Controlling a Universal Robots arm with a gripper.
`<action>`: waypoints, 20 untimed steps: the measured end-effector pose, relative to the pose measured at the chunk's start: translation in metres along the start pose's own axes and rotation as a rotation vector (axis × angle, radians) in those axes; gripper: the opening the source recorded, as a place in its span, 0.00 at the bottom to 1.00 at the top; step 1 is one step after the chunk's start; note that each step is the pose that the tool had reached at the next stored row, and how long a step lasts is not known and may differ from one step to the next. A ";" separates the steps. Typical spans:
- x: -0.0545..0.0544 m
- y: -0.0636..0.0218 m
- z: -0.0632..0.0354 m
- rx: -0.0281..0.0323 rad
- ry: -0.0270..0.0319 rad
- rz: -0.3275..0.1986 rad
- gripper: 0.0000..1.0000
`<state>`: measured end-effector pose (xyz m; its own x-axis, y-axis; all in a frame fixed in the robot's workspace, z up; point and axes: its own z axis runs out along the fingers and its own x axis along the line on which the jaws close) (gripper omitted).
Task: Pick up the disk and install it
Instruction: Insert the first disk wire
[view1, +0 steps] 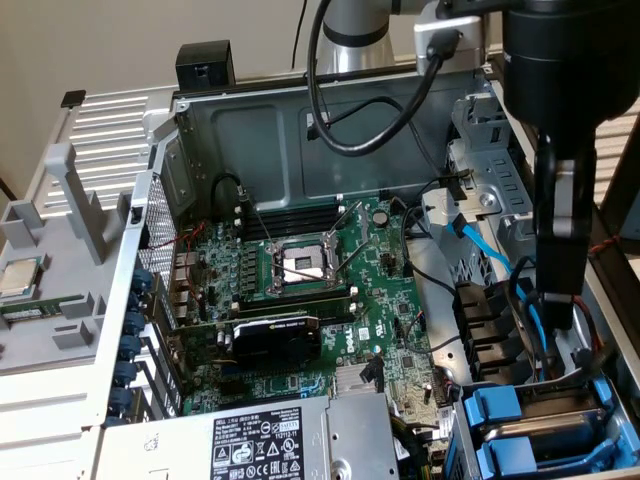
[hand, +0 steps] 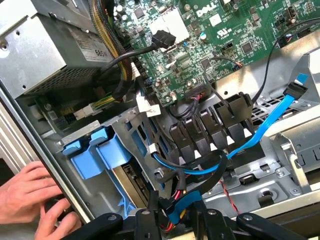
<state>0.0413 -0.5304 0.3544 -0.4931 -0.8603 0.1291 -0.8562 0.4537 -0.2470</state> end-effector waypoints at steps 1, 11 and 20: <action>0.000 0.0000 0.0000 -0.0014 0.0025 0.010 0.35; -0.002 -0.0015 0.0002 -0.0120 0.0228 0.089 0.35; -0.006 -0.0062 0.0009 -0.0152 0.0294 0.115 0.35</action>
<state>0.0498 -0.5281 0.3543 -0.5924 -0.7952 0.1289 -0.7958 0.5528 -0.2472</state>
